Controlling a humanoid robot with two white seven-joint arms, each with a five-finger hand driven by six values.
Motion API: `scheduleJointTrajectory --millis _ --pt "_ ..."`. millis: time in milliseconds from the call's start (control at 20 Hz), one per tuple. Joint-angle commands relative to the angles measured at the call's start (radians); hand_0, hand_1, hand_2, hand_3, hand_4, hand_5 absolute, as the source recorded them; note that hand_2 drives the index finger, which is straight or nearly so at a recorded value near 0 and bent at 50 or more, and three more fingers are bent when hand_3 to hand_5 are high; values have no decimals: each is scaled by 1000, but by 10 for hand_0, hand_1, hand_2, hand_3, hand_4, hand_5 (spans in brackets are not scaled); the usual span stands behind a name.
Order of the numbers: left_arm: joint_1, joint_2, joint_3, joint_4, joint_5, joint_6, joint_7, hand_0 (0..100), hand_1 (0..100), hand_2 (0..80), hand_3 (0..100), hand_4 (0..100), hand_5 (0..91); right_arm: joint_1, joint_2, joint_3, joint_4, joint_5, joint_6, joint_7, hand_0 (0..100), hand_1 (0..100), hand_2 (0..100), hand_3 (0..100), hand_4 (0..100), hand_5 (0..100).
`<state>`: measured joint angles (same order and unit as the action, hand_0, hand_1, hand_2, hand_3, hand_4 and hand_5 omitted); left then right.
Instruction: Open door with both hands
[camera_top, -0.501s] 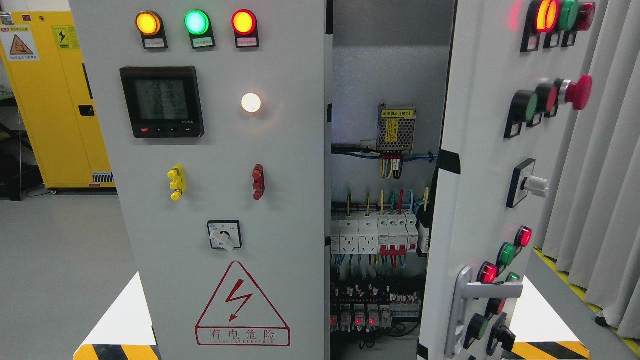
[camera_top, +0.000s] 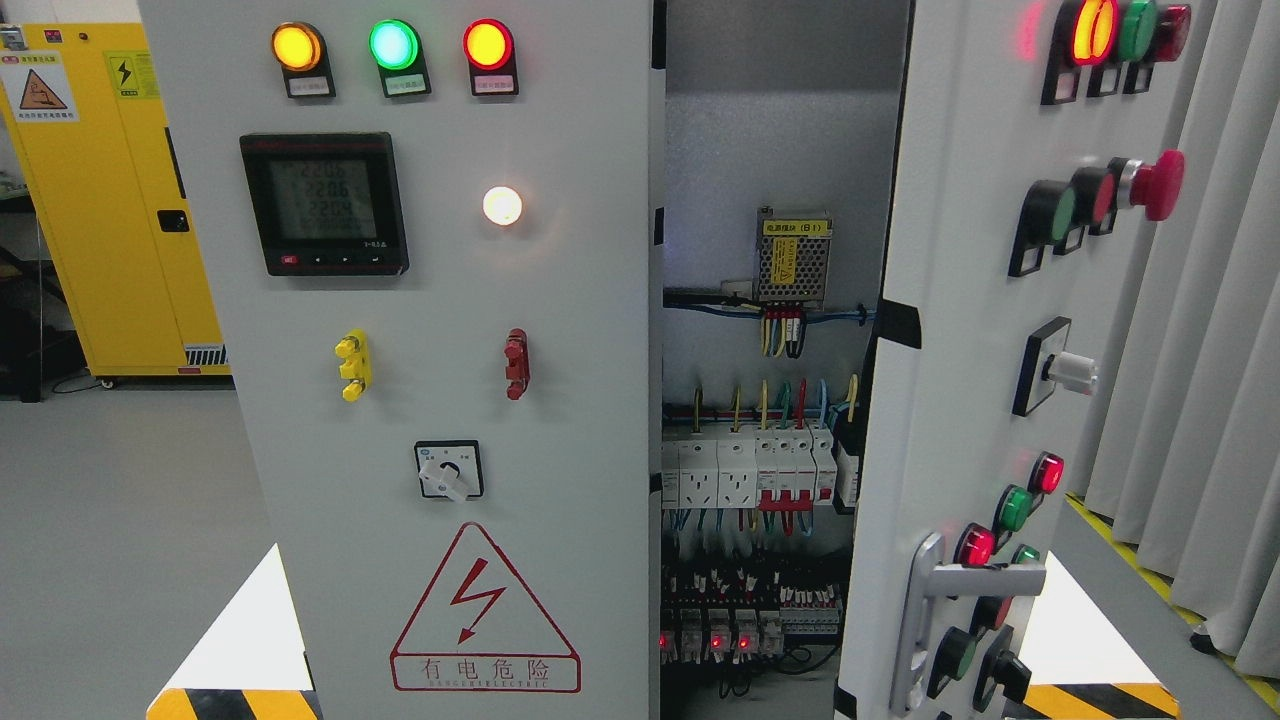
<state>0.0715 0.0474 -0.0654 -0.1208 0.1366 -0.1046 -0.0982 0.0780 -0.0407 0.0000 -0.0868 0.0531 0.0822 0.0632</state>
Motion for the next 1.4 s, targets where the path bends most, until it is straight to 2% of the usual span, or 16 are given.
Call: scheduleJointTrajectory --millis 0,200,300,401,451,551,601,651,701,901,1051,1252,1352 --pt "22 8 2 -117 1 -1 0 120 556 0 0 0 0 0 -1 -9 1 1 1 0 0 500 40 0 0 0" --pt "73 17 4 -339 3 -1 -1 120 556 0 0 0 0 0 -1 -9 1 -1 1 0 0 500 40 0 0 0" --pt "91 49 2 -451 3 -1 -30 120 556 0 0 0 0 0 -1 -9 -1 1 1 0 0 500 40 0 0 0" --pt "91 66 4 -515 3 -3 -131 120 556 0 0 0 0 0 -1 -11 1 1 1 0 0 500 40 0 0 0" --pt "91 72 4 -543 3 -3 -203 120 556 0 0 0 0 2 -1 -11 1 -1 1 0 0 500 40 0 0 0" --pt "99 101 6 -646 9 0 -380 120 556 0 0 0 0 0 -1 -11 1 1 1 0 0 500 40 0 0 0" --pt "109 112 6 -716 17 5 -452 120 556 0 0 0 0 0 -1 -12 1 1 1 0 0 500 40 0 0 0" --pt "120 127 6 -796 30 9 -500 120 556 0 0 0 0 0 -1 -14 1 1 1 0 0 500 40 0 0 0" --pt "129 147 1 -877 52 9 -521 120 556 0 0 0 0 0 -1 -14 1 1 1 0 0 500 40 0 0 0" --pt "140 222 -7 -1106 130 11 -551 120 556 0 0 0 0 0 -1 -14 1 -1 1 0 0 500 40 0 0 0" --pt "143 285 -17 -1232 227 14 -656 120 556 0 0 0 0 0 -1 -14 1 -1 1 0 0 500 40 0 0 0" --pt "163 393 -91 -1413 340 55 -663 120 556 0 0 0 0 0 -1 -15 1 -1 1 0 0 500 40 0 0 0" --pt "165 434 -100 -1502 362 56 -663 120 556 0 0 0 0 0 -1 -15 1 -1 1 0 0 500 40 0 0 0"
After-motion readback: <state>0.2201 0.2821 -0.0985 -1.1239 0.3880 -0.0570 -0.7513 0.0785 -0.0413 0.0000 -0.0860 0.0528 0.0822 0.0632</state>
